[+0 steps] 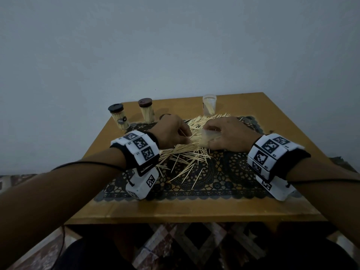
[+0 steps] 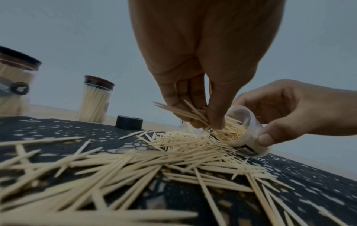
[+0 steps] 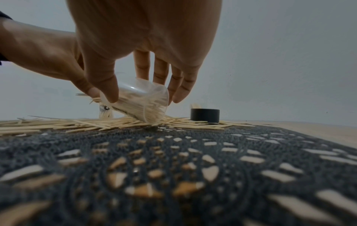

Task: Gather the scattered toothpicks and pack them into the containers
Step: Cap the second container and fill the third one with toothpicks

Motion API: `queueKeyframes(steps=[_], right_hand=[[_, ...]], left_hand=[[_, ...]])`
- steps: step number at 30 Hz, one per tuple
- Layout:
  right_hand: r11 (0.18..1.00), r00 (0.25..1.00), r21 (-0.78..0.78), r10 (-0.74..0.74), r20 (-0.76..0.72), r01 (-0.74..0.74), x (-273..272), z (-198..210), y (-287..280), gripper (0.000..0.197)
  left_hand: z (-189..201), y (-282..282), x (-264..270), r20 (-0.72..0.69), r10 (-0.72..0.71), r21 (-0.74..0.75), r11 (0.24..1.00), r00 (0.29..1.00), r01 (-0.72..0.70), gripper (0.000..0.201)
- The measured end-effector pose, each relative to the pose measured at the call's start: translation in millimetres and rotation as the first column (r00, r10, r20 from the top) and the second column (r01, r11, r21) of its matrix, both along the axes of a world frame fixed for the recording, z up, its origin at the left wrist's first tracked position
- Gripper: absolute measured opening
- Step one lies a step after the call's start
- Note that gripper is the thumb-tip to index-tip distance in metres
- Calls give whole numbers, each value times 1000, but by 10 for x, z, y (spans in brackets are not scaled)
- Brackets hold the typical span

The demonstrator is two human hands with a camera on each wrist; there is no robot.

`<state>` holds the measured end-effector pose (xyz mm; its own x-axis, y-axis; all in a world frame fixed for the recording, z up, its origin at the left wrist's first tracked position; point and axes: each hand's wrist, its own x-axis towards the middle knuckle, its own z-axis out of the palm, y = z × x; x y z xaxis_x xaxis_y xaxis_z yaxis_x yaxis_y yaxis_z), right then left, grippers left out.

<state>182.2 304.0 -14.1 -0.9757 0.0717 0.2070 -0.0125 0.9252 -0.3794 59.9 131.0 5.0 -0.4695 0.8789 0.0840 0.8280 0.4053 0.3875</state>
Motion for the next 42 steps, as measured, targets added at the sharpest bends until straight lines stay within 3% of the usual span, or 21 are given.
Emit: queueKeyframes(steps=[5,11,15,17,19,22,24,26,28,33,42], right_hand=[[999,999,33,-1,35,0,-14,-5,-12,45],[1000,1000,24,-1,-7,1,-4,-14,16,39],[1000,1000,25,3,-24,-2,-22,-30,26,38],[1000,1000,27,-1,-29,2,-28,-39,32,37],[999,999,32,-2,-35,3,-32,-38,31,37],[1000,999,28,-2,-37,3,-24,-27,24,36],[1000,999,24,-1,-36,2,-20,-23,19,36],[1000,1000,27,-1,-31,2,-12,-18,15,36],[1000,999,24,1,-33,0,-12,-15,16,35],[1000,999,14,-2,-36,2,-8,-14,28,35],[1000,999,20,-12,-34,12,-14,-10,26,37]], left_hand=[[-3,157,68,-56,-6,75,997,998,10,26],[18,145,59,-15,-16,212,977,1000,19,3],[112,-89,-10,3,46,215,975,999,-46,9],[186,-249,-13,-54,23,106,994,998,-17,15],[219,-414,-16,-66,10,-162,987,998,-20,44],[169,-619,-6,25,61,-539,842,998,-38,97],[78,-708,2,-26,64,-641,765,998,-65,110],[-8,-736,0,-122,54,-628,769,991,-120,105],[-66,-737,-39,-153,77,-539,829,985,-148,91],[-144,-727,-90,-124,59,-323,941,990,-97,62],[-99,-801,-115,-32,85,-149,985,996,-88,25]])
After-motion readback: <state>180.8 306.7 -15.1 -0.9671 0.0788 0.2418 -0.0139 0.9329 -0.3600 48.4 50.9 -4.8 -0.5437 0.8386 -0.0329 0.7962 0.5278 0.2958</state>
